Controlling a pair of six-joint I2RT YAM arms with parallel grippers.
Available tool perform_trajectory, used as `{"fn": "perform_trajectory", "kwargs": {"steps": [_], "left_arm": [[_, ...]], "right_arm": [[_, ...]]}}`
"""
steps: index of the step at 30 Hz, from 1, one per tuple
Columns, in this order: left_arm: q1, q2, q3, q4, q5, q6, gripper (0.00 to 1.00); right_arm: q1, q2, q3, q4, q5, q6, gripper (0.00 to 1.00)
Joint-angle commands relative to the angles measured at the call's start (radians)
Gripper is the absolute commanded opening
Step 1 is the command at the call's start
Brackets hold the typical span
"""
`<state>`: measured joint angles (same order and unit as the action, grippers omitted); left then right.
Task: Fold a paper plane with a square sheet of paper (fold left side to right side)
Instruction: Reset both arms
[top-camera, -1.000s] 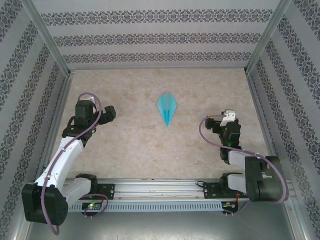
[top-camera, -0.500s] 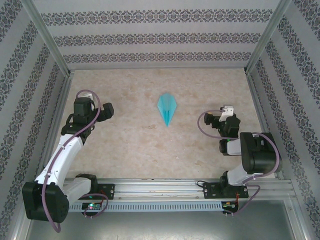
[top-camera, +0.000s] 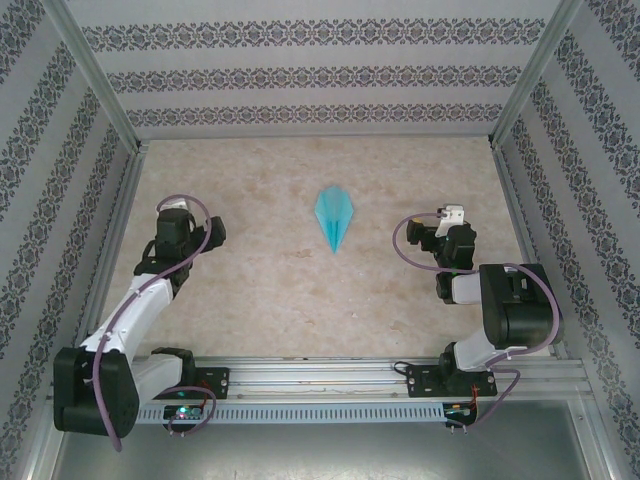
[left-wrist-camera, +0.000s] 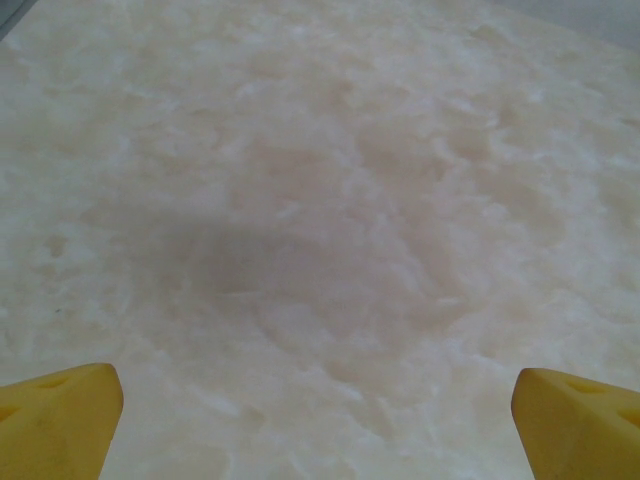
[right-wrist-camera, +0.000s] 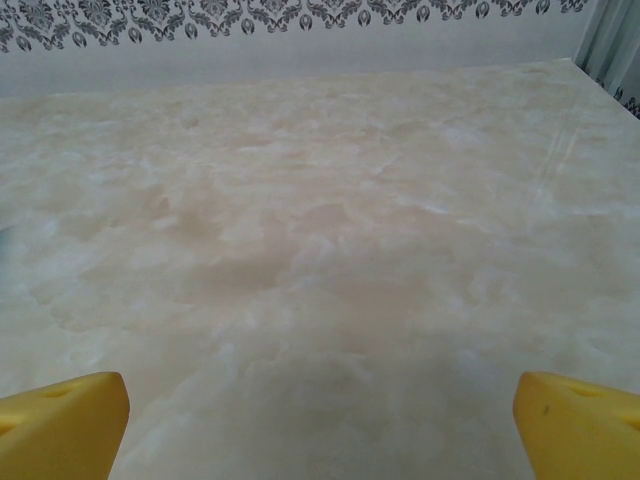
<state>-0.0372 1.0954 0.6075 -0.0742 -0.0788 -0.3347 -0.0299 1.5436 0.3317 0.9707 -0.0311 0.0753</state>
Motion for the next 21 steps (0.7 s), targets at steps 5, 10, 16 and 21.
{"fn": "perform_trajectory", "kwargs": {"steps": [5, 10, 16, 21], "left_arm": [[0.013, 0.023, -0.083, 0.228, -0.148, 0.109, 1.00], [0.013, 0.084, -0.214, 0.538, -0.162, 0.228, 1.00], [0.013, 0.244, -0.268, 0.835, -0.021, 0.335, 1.00], [0.016, 0.350, -0.268, 0.979, 0.110, 0.367, 1.00]], "right_arm": [[0.015, -0.016, 0.006, 0.002, 0.024, -0.012, 0.98], [0.015, -0.016, 0.006, 0.000, 0.025, -0.014, 0.98], [0.018, -0.014, 0.006, -0.001, 0.029, -0.015, 0.98], [0.019, -0.016, 0.006, -0.004, 0.030, -0.016, 0.98]]}}
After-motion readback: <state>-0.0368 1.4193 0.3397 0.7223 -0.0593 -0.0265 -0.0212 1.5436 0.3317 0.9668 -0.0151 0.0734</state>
